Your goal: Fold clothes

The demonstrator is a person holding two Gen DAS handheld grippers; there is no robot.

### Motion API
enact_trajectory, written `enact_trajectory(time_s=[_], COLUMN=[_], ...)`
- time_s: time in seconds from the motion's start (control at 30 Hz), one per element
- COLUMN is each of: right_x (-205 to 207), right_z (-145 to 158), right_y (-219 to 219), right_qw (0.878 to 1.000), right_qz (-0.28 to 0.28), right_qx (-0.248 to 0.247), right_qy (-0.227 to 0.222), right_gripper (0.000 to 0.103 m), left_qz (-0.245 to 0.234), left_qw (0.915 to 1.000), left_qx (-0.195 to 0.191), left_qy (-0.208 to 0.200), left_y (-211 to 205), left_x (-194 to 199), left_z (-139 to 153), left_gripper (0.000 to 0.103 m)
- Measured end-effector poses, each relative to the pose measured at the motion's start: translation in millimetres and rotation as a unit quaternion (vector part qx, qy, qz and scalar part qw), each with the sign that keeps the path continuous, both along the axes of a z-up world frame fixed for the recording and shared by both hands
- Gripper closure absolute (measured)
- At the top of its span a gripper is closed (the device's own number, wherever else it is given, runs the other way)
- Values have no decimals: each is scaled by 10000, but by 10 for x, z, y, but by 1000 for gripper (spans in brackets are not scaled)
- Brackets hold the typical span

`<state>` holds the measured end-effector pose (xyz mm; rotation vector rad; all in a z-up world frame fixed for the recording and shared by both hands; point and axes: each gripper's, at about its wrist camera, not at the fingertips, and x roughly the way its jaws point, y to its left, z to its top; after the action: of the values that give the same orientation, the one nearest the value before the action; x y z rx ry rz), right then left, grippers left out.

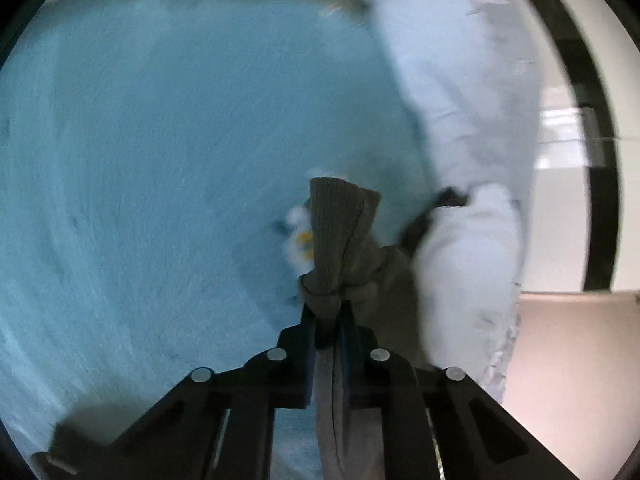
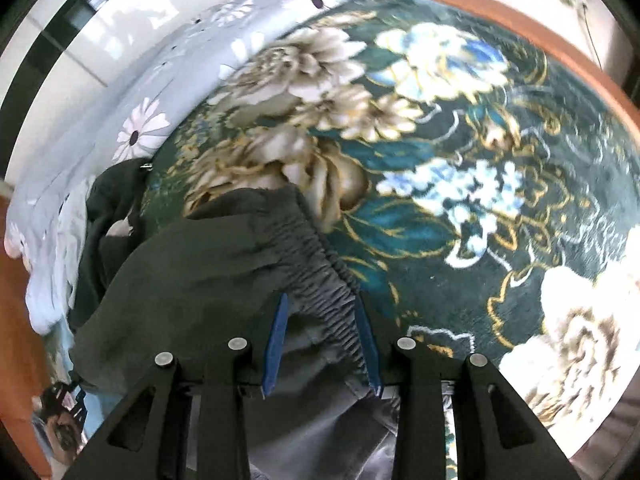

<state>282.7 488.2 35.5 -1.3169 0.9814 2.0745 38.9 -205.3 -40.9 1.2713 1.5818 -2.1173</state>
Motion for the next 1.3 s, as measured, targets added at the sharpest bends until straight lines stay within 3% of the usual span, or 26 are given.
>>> enact_trajectory(time_s=[0.13, 0.23, 0.27, 0.3, 0.5, 0.67, 0.8, 0.87, 1.13, 1.23, 1.3], right_x=[-241, -438, -477, -517, -763, -922, -862, -857, -985, -1083, -1122], right_z=[-108, -161, -179, -196, -316, -360, -383, -437, -690, -540, -343], right_y=[80, 168, 208, 249, 442, 437, 470, 516, 596, 534, 506], right_qw=[9992, 9985, 9984, 9983, 9963, 9902, 9678, 9601, 9699, 9810, 9835], right_qz=[217, 421, 436, 450, 585, 883, 1233, 1269, 577, 687, 828], right_qx=[-321, -359, -362, -364, -594, -954, -1726, -1983, -2071, -1639, -1358], right_qy=[37, 13, 17, 22, 185, 514, 1358, 1509, 1144, 772, 861], right_gripper=[67, 67, 67, 67, 67, 62, 63, 63, 63, 79, 83], left_qz=[-29, -111, -206, -300, -351, -404, -244, -78, 321, 380, 389], left_qw=[9993, 9973, 9963, 9964, 9991, 9976, 9983, 9990, 9991, 9988, 9988], left_qx=[-124, 312, 380, 341, 186, -84, -30, 88, -144, -217, -259], left_qy=[-345, -649, -737, -720, 156, 552, 536, 427, 249, 212, 145], left_y=[-98, -129, -102, -65, 177, 374, 444, 469, 436, 416, 409], left_x=[127, 328, 379, 441, 933, 1330, 1400, 1337, 1489, 1525, 1543], left_z=[-43, -166, -179, -146, 260, 510, 430, 353, 345, 362, 361], left_gripper=[92, 82, 73, 64, 51, 49, 49, 49, 49, 47, 46])
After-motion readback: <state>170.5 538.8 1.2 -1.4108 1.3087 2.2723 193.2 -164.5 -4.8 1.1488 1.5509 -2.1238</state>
